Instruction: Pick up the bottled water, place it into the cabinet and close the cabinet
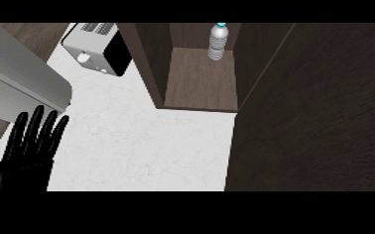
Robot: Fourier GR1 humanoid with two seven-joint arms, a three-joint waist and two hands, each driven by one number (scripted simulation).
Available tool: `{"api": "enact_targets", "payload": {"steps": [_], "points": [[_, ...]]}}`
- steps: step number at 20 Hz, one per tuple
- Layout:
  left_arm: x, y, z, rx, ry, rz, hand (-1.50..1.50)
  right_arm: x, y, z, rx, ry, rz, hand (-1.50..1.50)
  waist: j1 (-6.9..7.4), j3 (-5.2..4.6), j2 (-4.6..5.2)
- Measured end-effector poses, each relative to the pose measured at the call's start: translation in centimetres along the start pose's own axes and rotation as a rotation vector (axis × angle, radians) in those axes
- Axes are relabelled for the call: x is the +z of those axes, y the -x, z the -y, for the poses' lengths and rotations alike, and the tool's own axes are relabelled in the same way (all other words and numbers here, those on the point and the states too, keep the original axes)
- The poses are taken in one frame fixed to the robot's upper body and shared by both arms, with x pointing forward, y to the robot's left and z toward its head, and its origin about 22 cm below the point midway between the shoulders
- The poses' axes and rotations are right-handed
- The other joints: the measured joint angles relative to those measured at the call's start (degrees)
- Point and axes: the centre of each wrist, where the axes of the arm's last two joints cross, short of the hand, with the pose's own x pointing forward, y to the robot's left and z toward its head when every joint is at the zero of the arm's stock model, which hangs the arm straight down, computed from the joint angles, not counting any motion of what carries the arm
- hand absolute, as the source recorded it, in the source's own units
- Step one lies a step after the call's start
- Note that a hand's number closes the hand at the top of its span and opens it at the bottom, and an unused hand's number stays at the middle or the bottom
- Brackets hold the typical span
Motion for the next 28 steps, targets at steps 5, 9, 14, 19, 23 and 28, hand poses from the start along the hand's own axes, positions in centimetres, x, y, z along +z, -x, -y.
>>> {"api": "enact_targets", "payload": {"steps": [5,9,14,19,23,28], "points": [[0.7,-1.2,-0.9,0.011,0.03,-0.008,-1.5,-0.4,0.2,-0.3,-0.014,0.08,0.014,1.5,1.91,-0.03,0.62],[0.8,-2.0,-1.5,0.014,0.058,-0.011,-1.5,-1.0,0.2,-0.1,0.002,0.086,0.021,1.5,3.82,-0.08,1.07],[0.7,-2.8,-2.0,0.02,0.095,-0.012,-1.5,-1.8,0.1,0.5,0.039,0.068,0.025,1.5,5.98,-0.17,1.74],[0.3,-3.5,-2.4,0.021,0.134,-0.015,-1.5,-2.6,-0.2,1.2,0.084,0.024,0.027,1.5,8.08,-0.27,2.32],[0.1,-3.8,-2.6,0.018,0.158,-0.022,-1.5,-3.4,-0.5,1.8,0.134,-0.03,0.027,-1.5,9.83,-0.46,2.66],[-0.1,-4.0,-2.9,0.013,0.182,-0.036,-1.5,-4.2,-1.1,2.9,0.225,-0.135,0.02,1.5,11.7,-0.7,2.56]]}}
